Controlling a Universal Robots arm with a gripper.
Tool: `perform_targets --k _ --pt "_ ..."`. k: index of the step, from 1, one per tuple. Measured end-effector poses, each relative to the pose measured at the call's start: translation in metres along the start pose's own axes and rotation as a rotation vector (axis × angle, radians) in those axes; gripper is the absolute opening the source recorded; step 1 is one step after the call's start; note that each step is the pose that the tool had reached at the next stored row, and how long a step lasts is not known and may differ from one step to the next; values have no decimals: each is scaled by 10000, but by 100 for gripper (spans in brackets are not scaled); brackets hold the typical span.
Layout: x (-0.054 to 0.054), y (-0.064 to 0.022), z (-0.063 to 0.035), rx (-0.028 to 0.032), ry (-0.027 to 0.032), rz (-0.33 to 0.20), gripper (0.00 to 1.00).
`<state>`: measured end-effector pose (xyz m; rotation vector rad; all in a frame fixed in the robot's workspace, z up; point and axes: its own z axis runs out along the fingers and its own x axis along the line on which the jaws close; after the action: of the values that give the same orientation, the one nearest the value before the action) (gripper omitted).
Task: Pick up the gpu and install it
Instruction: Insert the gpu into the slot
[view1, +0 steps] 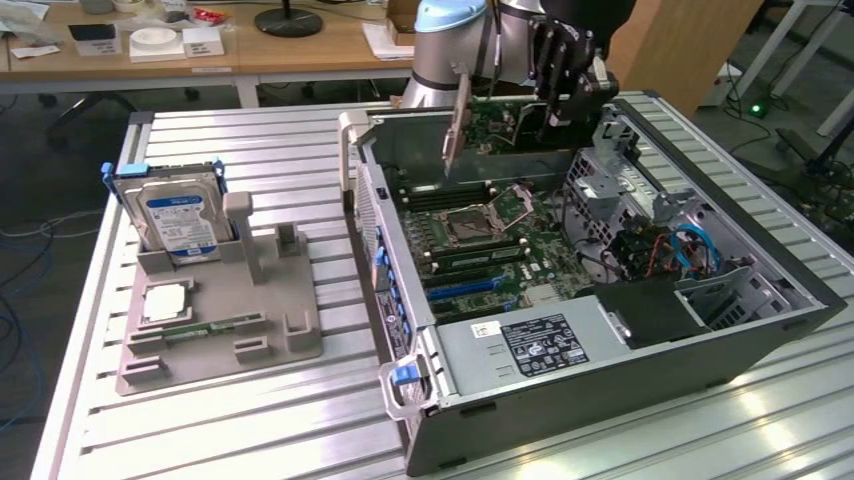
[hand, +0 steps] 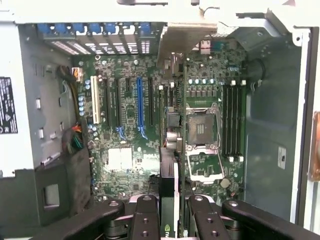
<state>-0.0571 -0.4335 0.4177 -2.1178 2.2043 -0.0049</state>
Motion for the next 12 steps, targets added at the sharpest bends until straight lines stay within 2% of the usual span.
perform_targets --k 12 --pt "10 0 4 9 -90 -1408 27"
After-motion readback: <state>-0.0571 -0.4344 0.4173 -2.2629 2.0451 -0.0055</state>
